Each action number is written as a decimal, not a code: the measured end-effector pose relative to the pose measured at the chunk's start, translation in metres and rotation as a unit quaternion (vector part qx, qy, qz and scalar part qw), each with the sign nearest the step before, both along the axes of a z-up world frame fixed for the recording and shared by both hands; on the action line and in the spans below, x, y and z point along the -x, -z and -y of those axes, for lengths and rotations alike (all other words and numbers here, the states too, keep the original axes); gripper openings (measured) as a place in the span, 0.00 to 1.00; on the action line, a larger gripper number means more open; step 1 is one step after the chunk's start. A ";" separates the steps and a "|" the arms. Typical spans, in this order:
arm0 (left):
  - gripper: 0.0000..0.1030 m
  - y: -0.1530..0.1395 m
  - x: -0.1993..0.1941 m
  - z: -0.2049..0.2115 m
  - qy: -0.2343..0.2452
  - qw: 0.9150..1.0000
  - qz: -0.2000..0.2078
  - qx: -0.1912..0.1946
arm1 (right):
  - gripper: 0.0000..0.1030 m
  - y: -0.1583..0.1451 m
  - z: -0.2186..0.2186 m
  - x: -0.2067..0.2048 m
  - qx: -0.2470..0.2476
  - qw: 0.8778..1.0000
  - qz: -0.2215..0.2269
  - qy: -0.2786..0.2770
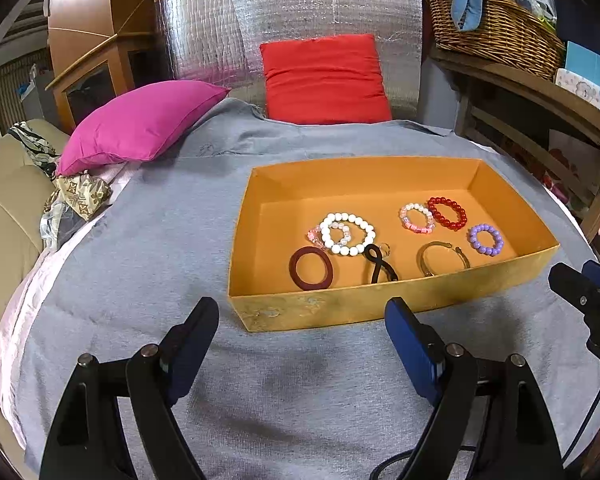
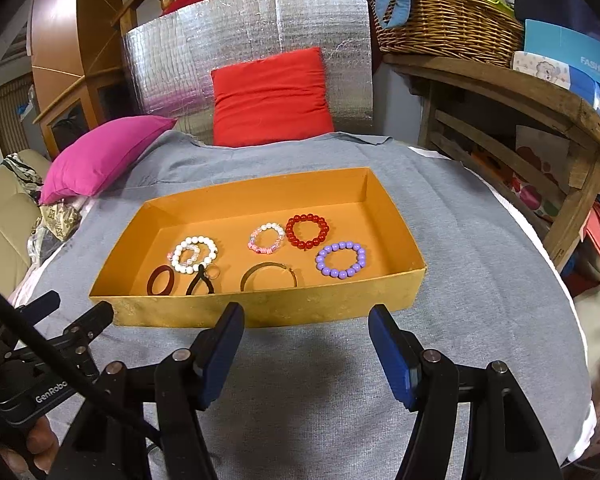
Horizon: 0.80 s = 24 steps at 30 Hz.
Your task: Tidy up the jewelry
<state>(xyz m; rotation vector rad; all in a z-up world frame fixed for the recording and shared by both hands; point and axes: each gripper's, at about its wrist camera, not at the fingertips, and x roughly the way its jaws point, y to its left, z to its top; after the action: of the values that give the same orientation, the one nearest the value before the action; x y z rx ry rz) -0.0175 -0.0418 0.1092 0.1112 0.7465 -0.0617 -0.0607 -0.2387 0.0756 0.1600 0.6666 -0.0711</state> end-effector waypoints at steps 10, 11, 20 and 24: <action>0.83 -0.001 0.001 0.000 0.000 1.000 0.002 -0.002 | 0.67 0.000 0.001 0.000 -0.003 1.000 0.002 0.003; 0.83 0.000 0.001 0.000 0.000 1.000 0.002 -0.002 | 0.67 0.000 0.002 0.000 -0.004 1.000 0.002 0.003; 0.83 0.000 0.001 0.001 0.001 1.000 0.001 -0.004 | 0.67 0.000 0.003 0.000 -0.007 1.000 0.001 0.006; 0.83 0.000 0.001 0.001 0.001 1.000 -0.001 -0.004 | 0.67 -0.001 0.004 -0.001 -0.007 1.000 0.001 0.005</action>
<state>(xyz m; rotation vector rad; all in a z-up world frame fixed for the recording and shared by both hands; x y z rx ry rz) -0.0183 -0.0423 0.1090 0.1197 0.7491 -0.0602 -0.0601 -0.2424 0.0762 0.1776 0.6650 -0.0767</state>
